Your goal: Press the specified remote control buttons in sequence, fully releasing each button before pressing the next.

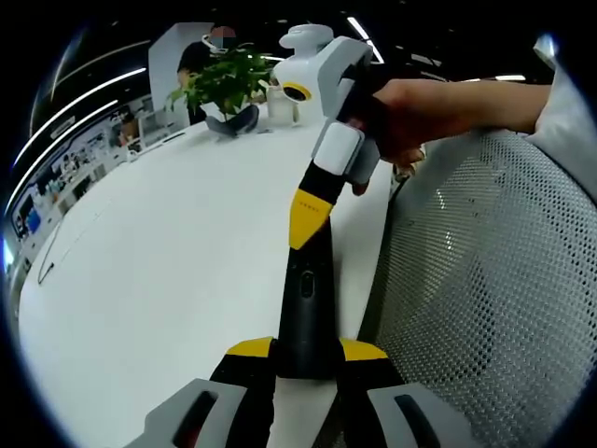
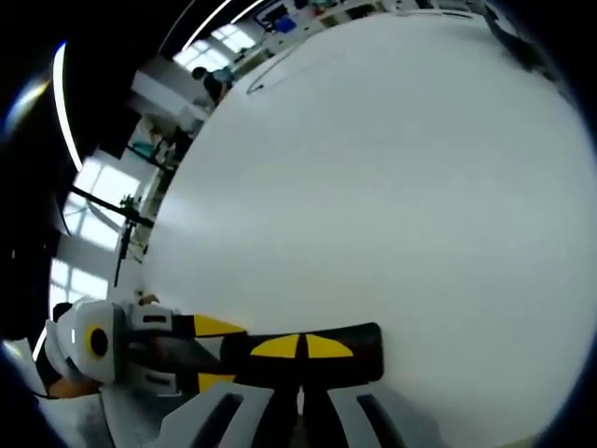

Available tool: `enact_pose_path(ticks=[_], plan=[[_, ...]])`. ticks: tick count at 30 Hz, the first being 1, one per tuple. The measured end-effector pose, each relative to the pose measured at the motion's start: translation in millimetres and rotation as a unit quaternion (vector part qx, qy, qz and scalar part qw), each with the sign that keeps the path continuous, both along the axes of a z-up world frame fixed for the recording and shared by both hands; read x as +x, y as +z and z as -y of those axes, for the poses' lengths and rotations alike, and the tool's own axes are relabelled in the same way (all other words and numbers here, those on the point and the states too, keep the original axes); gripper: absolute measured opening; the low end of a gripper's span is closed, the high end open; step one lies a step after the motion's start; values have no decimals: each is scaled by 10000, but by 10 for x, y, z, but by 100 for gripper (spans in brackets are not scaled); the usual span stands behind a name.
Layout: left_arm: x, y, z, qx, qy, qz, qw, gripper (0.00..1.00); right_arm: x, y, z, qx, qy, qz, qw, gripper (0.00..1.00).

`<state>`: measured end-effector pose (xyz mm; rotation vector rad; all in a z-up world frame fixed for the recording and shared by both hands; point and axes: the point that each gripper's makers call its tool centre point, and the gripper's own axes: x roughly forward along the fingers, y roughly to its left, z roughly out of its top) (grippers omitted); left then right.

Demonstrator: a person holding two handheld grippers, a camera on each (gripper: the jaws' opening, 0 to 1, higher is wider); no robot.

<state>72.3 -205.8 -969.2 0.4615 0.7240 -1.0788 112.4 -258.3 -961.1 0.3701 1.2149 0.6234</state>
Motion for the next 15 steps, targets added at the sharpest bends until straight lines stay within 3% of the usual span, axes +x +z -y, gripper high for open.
enact_pose_path(ticks=[9,15], plan=[[7,10,-3,29,48,-31,10000,24,5,18,-12,-124,184,83,9997,0],[-1,1,-10,25,35,-32,10000,24,-34,14,7,-101,192,-230,9995,0]])
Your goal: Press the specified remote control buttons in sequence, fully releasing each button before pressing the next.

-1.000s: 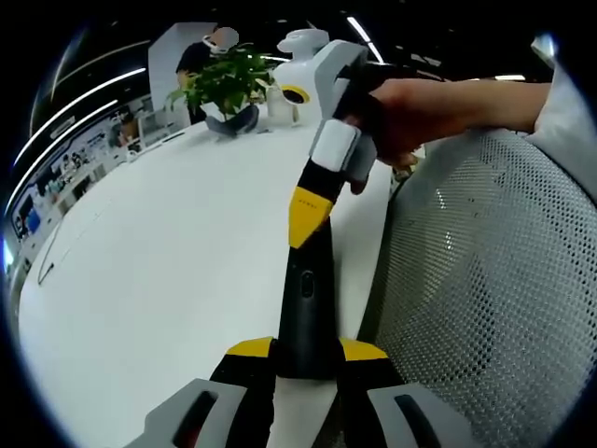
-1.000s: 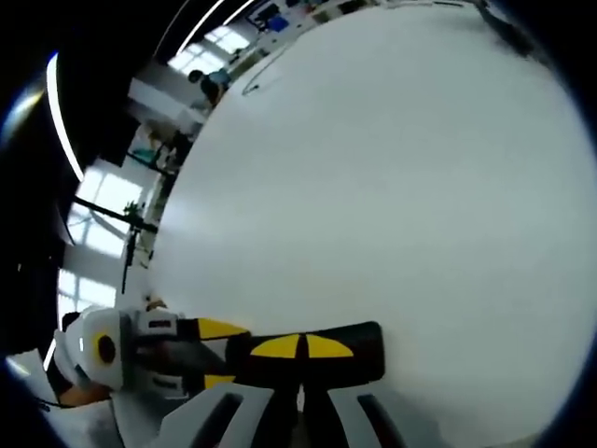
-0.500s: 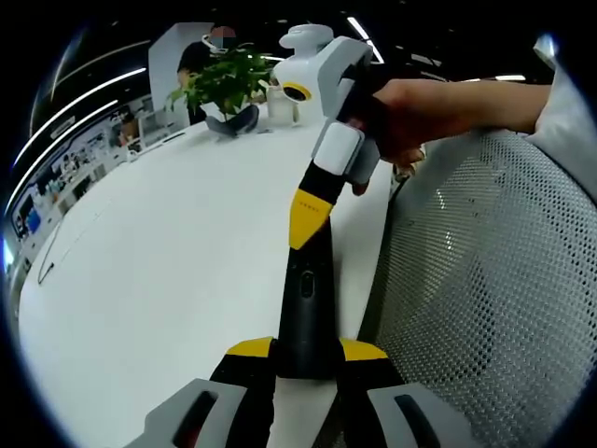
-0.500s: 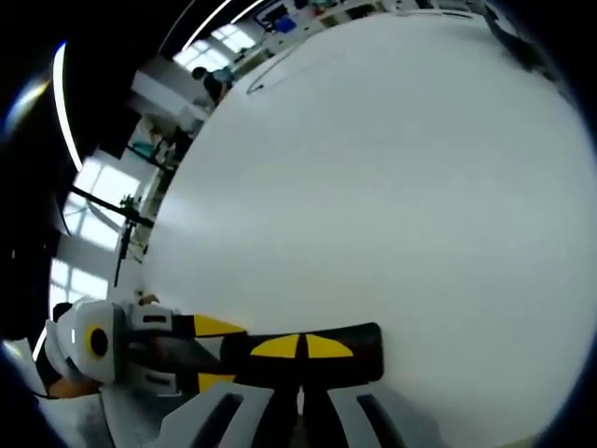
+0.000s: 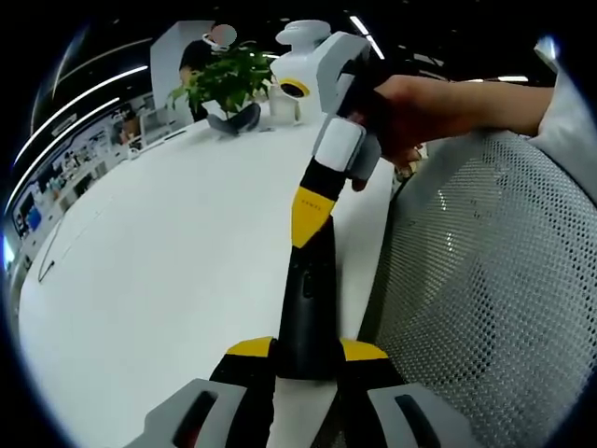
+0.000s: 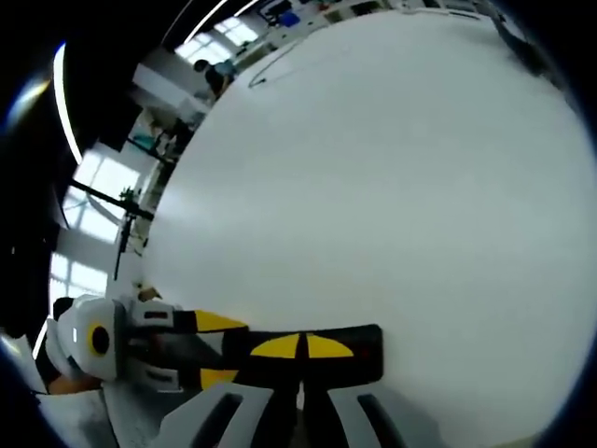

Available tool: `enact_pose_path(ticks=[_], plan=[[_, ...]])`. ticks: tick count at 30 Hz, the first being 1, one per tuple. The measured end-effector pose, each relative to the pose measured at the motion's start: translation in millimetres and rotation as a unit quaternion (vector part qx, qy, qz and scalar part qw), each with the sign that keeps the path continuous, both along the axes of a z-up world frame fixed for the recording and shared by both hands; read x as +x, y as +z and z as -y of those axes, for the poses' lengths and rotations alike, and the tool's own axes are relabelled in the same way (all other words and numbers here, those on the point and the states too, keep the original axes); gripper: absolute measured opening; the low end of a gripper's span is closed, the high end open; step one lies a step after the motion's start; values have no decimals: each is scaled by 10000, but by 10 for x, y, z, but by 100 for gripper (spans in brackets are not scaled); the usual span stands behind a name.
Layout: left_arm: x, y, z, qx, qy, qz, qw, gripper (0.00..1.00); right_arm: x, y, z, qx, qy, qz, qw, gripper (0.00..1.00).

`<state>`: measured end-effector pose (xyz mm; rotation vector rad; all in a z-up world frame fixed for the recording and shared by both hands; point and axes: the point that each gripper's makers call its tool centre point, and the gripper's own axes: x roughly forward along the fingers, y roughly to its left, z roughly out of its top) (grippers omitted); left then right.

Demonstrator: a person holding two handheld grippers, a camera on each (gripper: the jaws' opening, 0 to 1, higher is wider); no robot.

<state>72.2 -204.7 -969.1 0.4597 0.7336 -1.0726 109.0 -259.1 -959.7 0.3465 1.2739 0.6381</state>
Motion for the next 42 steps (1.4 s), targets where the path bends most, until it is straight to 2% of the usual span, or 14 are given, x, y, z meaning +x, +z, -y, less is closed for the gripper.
enact_pose_path(ticks=[3,12,17,21,26,28,32,42], plan=[[0,0,0,5,10,-13,10000,24,-21,-3,15,-108,85,1,9999,0],[0,-3,-2,10,-22,0,10000,24,-131,-4,-41,-92,326,-216,9992,0],[0,-9,-5,60,4,-41,10000,25,-142,-12,-50,-157,371,-169,9990,0],[6,-12,-6,65,-3,-45,10000,25,-146,-11,-55,-347,621,127,9974,0],[12,-9,22,40,-60,-9,10000,25,-134,-26,-47,-607,838,263,9943,0],[12,-9,27,32,-61,-7,10000,25,-130,-28,-54,-761,880,207,9930,0],[18,-12,28,37,-50,-9,10000,25,-135,-40,-52,-1096,1373,347,9838,0],[26,-10,34,46,-41,-12,10000,25,-127,-43,-65,-1314,1488,526,9787,0]])
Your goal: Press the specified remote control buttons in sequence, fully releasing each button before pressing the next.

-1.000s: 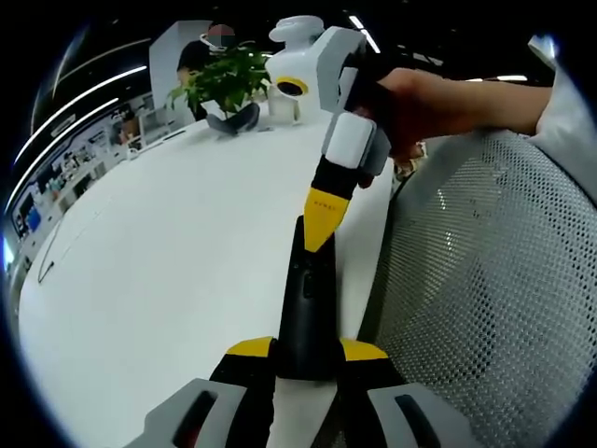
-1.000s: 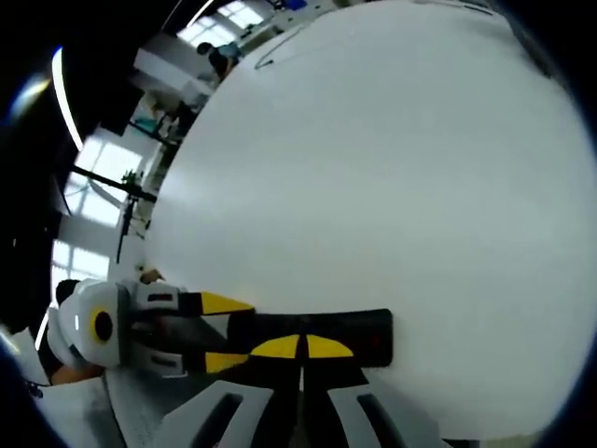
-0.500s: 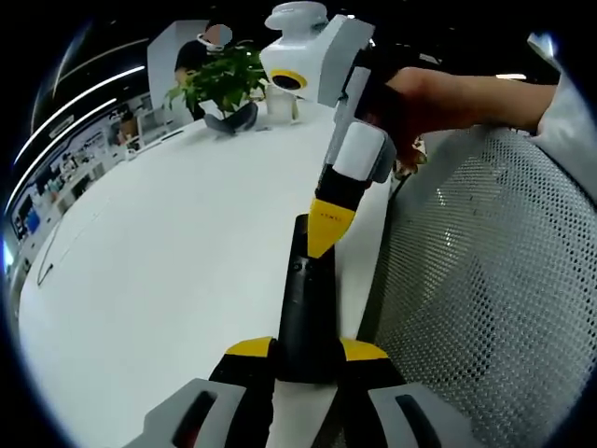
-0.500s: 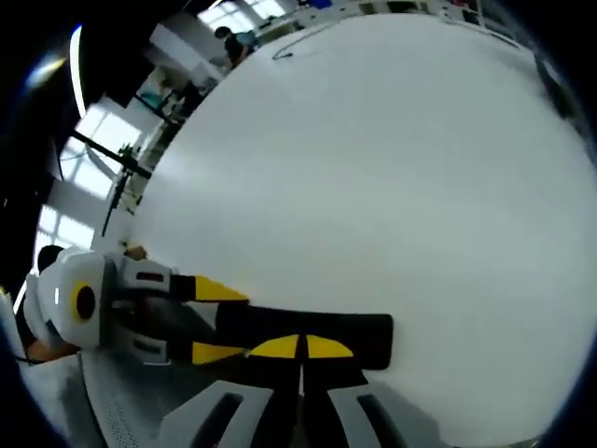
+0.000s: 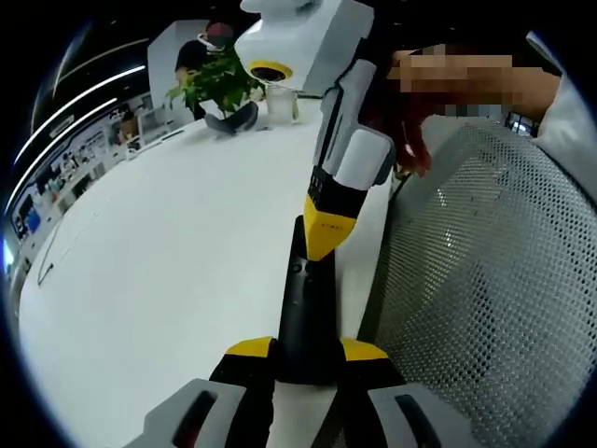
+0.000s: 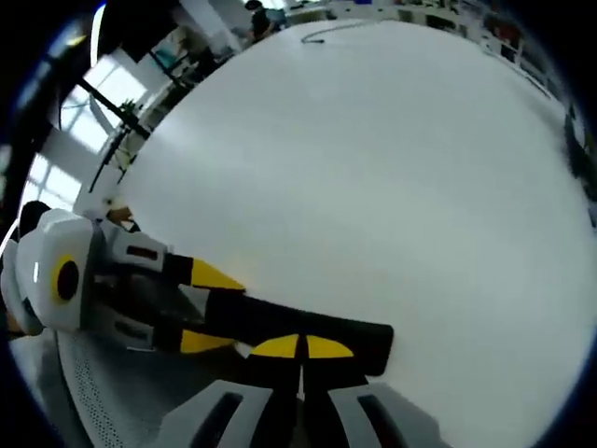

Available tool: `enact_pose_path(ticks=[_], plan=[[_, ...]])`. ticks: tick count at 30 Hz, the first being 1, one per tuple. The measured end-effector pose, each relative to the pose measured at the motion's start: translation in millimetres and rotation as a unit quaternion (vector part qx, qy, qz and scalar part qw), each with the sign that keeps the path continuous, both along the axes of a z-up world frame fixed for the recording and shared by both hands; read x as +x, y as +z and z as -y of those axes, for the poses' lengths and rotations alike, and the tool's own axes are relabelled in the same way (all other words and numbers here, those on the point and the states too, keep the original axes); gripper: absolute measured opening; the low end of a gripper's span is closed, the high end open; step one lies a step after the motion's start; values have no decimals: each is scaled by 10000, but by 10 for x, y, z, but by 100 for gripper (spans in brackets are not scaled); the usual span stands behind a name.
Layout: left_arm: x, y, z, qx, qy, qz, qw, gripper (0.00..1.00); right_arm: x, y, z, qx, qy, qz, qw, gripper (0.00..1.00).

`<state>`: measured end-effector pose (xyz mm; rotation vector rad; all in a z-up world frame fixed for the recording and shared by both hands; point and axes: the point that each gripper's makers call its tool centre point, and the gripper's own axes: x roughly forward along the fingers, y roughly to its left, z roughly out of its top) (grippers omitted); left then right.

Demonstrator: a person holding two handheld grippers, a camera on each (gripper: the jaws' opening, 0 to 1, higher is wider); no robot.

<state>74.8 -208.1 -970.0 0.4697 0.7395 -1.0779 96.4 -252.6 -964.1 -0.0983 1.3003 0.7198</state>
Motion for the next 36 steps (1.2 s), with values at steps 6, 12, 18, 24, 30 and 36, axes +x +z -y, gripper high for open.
enact_pose_path(ticks=[6,12,18,24,30,36], plan=[[11,-1,-6,-4,21,-1,10000,24,23,2,4,108,-157,50,9998,0],[14,5,-7,-14,28,3,10000,24,9,22,15,460,-196,255,9984,0],[16,2,-14,-30,22,5,10000,24,23,26,1,521,-364,265,9976,0],[8,-1,-19,-30,4,10,10000,24,14,31,-1,678,-545,197,9960,0],[-3,0,-22,-21,-14,13,10000,24,7,29,-7,556,-422,226,9973,0],[-4,-9,-10,-13,-22,7,10000,24,-5,14,112,566,-820,-97,9950,0]])
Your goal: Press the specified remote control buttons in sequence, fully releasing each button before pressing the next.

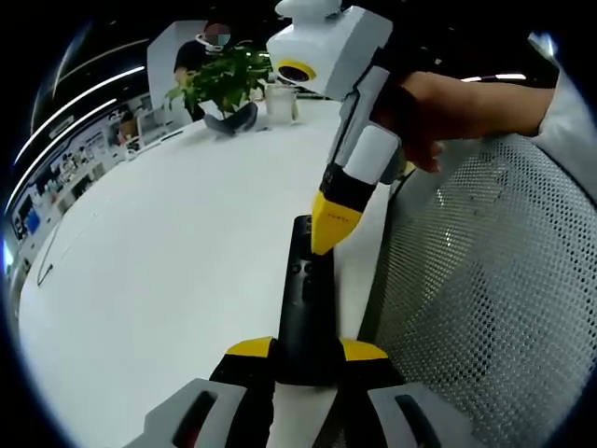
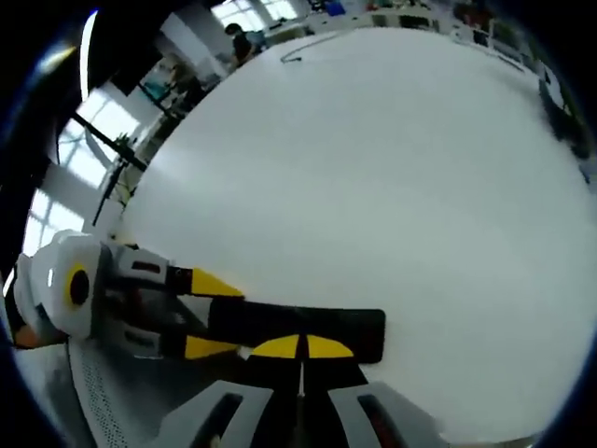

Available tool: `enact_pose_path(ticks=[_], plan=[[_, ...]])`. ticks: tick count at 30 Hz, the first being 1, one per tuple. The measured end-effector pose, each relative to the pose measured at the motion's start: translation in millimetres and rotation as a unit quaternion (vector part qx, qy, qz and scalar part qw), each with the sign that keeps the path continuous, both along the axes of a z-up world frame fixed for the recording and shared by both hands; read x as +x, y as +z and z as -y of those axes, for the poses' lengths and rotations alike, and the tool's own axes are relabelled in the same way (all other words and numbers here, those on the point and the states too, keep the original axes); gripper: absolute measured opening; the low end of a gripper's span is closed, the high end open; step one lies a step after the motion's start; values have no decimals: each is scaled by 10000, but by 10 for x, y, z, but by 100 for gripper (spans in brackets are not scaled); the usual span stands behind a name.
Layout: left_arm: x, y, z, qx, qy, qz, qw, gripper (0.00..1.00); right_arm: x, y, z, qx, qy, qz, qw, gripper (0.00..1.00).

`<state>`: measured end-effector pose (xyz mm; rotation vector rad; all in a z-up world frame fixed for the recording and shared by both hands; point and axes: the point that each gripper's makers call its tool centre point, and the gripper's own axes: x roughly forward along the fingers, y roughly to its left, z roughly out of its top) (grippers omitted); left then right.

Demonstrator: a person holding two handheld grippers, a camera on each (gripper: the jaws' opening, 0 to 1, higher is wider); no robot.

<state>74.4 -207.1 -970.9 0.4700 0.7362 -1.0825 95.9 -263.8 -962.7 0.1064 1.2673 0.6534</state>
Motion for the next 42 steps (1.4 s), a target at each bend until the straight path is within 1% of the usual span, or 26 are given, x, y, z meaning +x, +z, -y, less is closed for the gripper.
enact_pose_path(ticks=[3,5,10,21,25,32,42], plan=[[-1,2,1,11,-8,1,10000,24,-1,-2,48,-41,-58,-73,9999,0],[0,2,0,17,-18,1,10000,24,-14,-7,55,-26,-113,-180,9998,0],[5,0,-3,13,-18,1,10000,24,-66,-3,43,-43,-51,-312,9995,0],[2,6,15,6,-12,3,10000,24,-76,-11,59,-91,-12,-329,9994,0],[2,11,15,-1,-21,5,10000,25,-79,-38,67,-96,-45,-387,9992,0],[9,11,13,-22,-37,11,10000,25,-72,-36,63,-157,17,-347,9993,0],[7,18,24,-26,-68,28,10000,25,-71,-31,79,-44,-116,-443,9989,0]])
